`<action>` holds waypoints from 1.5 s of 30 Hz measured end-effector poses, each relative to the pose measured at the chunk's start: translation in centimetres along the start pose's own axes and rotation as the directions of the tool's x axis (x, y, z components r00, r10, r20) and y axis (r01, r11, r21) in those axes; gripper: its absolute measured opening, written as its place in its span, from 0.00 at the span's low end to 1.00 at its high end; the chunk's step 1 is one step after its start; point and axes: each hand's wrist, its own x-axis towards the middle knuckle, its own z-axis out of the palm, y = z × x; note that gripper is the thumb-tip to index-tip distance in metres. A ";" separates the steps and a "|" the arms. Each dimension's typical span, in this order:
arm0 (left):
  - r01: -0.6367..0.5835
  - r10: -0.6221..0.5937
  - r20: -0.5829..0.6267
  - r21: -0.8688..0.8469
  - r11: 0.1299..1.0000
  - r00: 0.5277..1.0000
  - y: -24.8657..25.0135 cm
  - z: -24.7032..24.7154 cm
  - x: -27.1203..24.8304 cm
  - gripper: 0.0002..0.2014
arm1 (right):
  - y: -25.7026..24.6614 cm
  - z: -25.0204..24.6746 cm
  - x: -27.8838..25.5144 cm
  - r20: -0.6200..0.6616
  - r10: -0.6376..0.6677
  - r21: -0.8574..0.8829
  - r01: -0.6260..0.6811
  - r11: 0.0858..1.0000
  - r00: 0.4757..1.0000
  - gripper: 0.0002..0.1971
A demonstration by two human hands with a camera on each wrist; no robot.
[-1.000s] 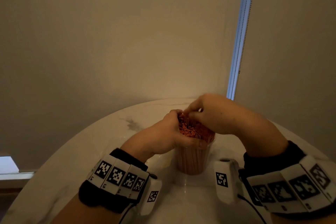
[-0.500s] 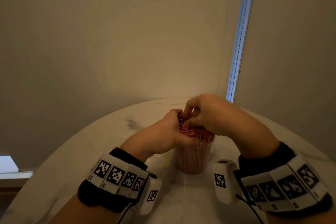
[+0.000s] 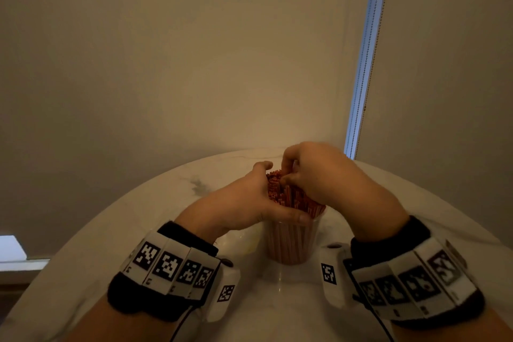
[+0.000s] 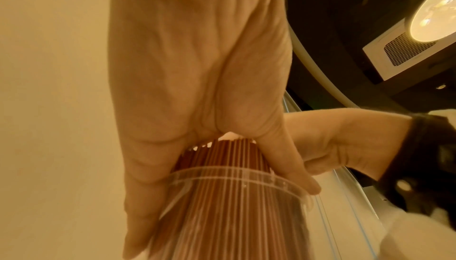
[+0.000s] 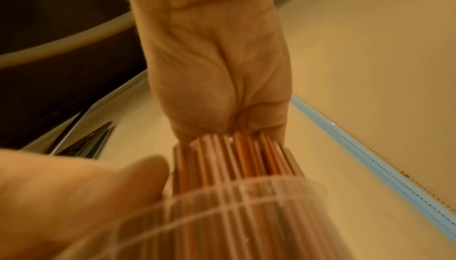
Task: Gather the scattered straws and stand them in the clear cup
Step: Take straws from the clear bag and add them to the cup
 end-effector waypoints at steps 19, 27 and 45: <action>0.219 -0.157 -0.265 0.222 0.950 0.951 -1.7 -10.9 -6.6 0.22 | -5.0 -1.8 -4.2 0.002 -0.149 0.211 0.146 0.966 0.989 0.12; 0.523 -0.534 -0.207 0.652 0.550 0.820 -9.6 -11.8 -8.8 0.16 | -11.1 6.8 -2.6 0.395 -0.190 -0.263 0.309 0.914 0.899 0.09; 0.435 -0.498 -0.171 0.760 0.483 0.850 -11.2 -10.5 -7.6 0.16 | -12.9 11.9 -0.3 0.616 -0.076 -0.267 0.298 0.916 0.784 0.10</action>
